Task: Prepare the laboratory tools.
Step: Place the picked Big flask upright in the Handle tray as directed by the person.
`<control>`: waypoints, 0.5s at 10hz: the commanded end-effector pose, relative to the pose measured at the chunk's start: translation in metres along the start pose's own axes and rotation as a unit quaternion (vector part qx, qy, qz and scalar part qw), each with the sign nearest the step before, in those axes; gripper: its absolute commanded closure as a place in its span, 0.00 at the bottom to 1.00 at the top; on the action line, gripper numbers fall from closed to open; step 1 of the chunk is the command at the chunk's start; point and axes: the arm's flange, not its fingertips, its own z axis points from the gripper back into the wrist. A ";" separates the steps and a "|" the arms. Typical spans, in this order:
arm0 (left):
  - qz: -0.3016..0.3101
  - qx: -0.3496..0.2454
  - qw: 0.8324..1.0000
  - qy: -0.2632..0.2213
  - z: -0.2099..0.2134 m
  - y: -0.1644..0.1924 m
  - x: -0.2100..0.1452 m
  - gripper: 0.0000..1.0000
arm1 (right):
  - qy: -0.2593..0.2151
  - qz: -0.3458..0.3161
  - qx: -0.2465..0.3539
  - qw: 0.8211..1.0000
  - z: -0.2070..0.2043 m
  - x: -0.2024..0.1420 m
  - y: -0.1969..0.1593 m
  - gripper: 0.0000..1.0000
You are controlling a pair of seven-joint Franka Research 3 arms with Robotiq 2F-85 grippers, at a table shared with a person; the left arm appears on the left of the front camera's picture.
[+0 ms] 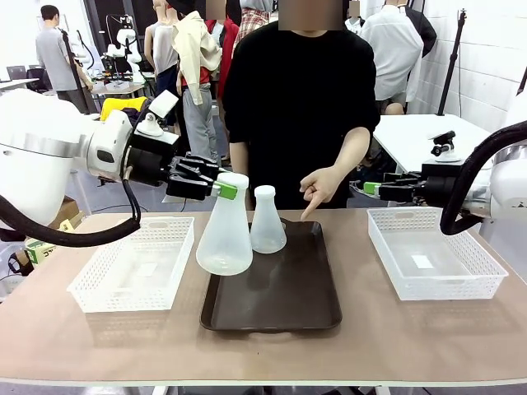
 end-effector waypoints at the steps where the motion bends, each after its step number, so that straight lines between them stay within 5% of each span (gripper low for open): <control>1: -0.030 -0.006 0.999 -0.032 -0.028 0.000 -0.012 1.00 | 0.004 -0.005 -0.005 1.000 0.001 -0.001 0.003 0.00; 5: -0.130 0.006 0.983 -0.131 -0.084 -0.001 -0.045 1.00 | 0.004 -0.005 -0.005 1.000 0.001 -0.001 0.003 0.00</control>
